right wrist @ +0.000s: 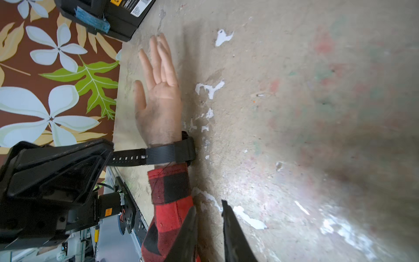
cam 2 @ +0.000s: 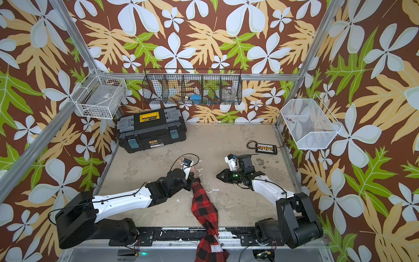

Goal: Take off the watch
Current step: Untie the watch from the hand.

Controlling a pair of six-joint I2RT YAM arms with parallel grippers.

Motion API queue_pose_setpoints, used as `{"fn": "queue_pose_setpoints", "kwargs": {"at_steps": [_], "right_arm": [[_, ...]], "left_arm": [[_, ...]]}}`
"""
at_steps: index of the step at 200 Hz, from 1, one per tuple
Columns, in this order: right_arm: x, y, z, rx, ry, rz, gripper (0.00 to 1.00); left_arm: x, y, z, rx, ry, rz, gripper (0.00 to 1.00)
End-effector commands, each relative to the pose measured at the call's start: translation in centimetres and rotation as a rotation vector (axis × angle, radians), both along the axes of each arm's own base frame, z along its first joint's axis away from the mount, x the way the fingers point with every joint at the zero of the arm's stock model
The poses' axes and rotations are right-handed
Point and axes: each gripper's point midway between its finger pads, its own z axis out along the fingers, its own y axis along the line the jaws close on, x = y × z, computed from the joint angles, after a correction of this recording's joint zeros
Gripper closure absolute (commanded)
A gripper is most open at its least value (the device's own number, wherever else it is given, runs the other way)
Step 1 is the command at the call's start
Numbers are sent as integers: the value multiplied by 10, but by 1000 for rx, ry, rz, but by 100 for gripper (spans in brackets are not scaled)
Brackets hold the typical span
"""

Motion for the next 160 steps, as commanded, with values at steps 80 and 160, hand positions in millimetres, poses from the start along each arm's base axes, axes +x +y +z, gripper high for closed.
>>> {"fn": "queue_pose_setpoints", "kwargs": {"at_steps": [80, 160], "right_arm": [[-3, 71, -2, -100, -69, 217, 40], [-2, 109, -24, -93, -38, 299, 58]], "left_arm": [[-18, 17, 16, -279, -116, -38, 100], [-24, 28, 8, -313, -130, -41, 100]]}}
